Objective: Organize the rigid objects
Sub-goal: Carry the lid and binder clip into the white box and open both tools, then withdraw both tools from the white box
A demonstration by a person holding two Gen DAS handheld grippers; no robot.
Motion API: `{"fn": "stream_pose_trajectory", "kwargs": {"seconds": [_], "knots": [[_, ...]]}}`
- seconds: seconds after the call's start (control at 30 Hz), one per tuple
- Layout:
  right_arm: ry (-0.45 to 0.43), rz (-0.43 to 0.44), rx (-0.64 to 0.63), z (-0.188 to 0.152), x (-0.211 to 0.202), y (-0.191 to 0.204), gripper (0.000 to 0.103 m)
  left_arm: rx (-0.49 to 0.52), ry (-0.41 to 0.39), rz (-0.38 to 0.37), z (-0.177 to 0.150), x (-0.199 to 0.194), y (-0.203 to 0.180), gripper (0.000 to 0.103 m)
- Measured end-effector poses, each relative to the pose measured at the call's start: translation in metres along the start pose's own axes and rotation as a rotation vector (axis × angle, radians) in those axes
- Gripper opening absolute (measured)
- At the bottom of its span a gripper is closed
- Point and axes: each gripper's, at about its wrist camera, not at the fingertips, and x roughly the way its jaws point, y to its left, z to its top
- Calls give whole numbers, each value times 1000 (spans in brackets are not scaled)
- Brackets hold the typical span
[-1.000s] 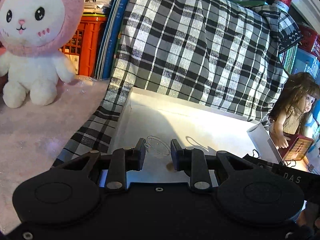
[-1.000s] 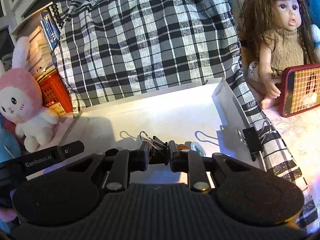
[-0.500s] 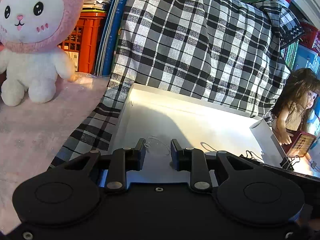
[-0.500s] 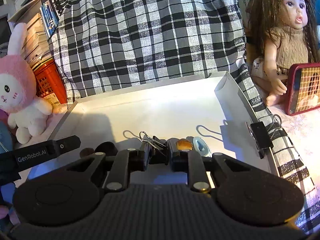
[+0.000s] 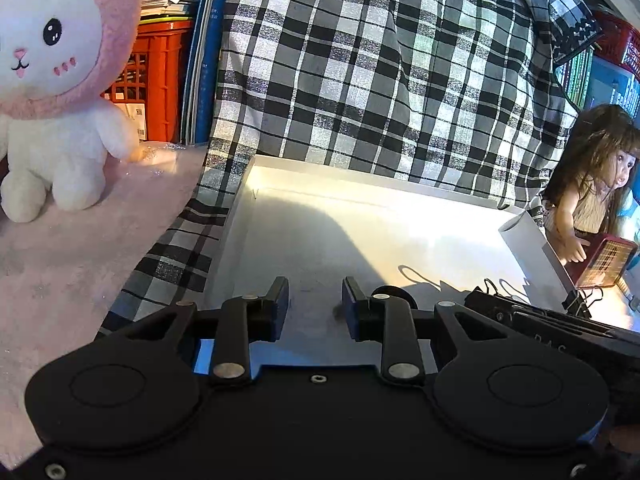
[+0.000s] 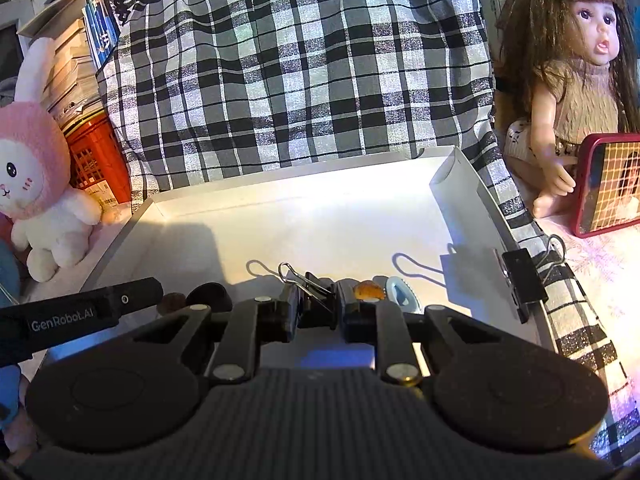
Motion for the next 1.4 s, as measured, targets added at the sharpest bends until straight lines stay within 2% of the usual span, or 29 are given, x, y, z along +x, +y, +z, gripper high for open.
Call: {"fn": "stream_pose_trajectory", "kwargs": {"seconds": [0.07,0.23,0.27,0.33,0.4,0.53,1.03,1.27,1.4], "knots": [[-3,4,4,0,-1,0,27,2,-2,-2,0,-1,0,31],[-4,18,17,-1,-5,-3,30,12,-22,-2,-2,-6,-1,46],[-3,21,16,-1,-7,-3,32,14,-27,-5,-3,-8,-2,47],[-6,24,8,-1,-10,-3,43,21,-43,-7,-3,-14,-5,53],[-17,30,3,-1,-15,-2,48,35,-58,-8,-4,-20,-8,57],[-31,42,1,-1,-28,-2,50,56,-84,-15,-8,-35,-14,63],[-112,68,-91,-24,-97,-4,65,99,-141,-22,-43,-99,-24,74],[-145,83,-129,-49,-131,-7,68,39,-157,-54,-70,-135,-22,75],[-161,98,-152,-70,-150,-12,68,73,-177,-59,-92,-155,-28,76]]}}
